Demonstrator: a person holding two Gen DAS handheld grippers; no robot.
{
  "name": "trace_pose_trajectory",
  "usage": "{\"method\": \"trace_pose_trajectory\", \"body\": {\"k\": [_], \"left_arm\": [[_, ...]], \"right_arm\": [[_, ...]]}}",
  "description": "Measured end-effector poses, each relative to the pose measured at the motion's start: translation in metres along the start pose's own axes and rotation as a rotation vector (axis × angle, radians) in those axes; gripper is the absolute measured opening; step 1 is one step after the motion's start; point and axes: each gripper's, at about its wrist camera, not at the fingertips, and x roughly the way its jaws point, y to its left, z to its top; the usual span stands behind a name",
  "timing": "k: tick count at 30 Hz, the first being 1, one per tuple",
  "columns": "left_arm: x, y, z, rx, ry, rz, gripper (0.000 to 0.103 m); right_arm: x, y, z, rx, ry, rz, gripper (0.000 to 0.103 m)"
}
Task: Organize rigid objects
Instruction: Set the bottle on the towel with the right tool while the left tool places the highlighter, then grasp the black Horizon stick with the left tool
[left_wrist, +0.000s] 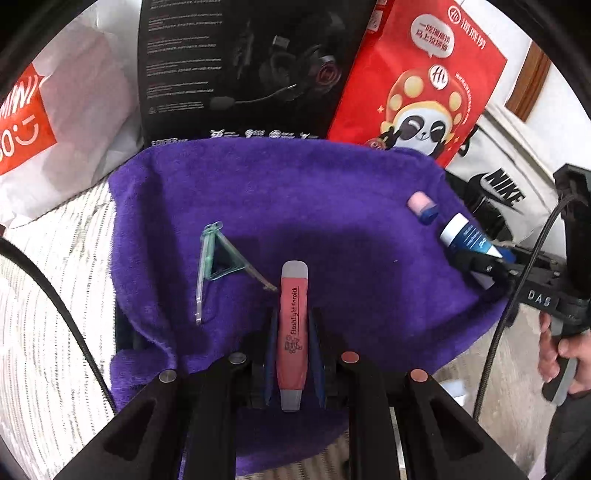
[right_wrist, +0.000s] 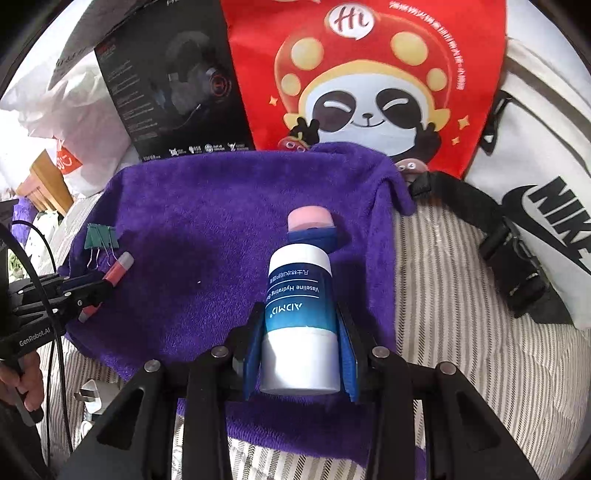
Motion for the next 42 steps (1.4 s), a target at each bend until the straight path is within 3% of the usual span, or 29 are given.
{"method": "trace_pose_trajectory", "body": {"k": [20, 22, 24, 28, 35, 39, 42], "left_arm": [[0.000, 0.007, -0.003, 0.021, 0.012, 0.073, 0.018], [0.000, 0.006, -0.005, 0.010, 0.016, 0.044, 0.034], [-0.003, 0.003, -0.008, 0.005, 0.023, 0.025, 0.043], [-0.017, -0.002, -0.015, -0.011, 0.008, 0.040, 0.043], [-0.055, -0.011, -0.033, -0.012, -0.048, 0.029, 0.043], [-0.069, -0.020, -0.046, -0.013, -0.043, -0.023, 0.043], [-0.069, -0.030, -0.061, 0.006, -0.028, -0.015, 0.043]], "right_arm": [[0.020, 0.007, 0.004, -0.043, -0.008, -0.049, 0.037], [0.020, 0.007, 0.003, -0.050, -0.015, -0.043, 0.040], [0.019, 0.008, 0.001, -0.067, -0.019, -0.023, 0.045], [0.017, 0.011, -0.004, -0.092, -0.010, -0.008, 0.051], [-0.007, 0.002, -0.019, 0.020, -0.018, 0.061, 0.061], [-0.023, -0.001, -0.029, 0.073, -0.020, 0.101, 0.061], [-0.040, -0.002, -0.040, 0.099, -0.039, 0.116, 0.061]]}}
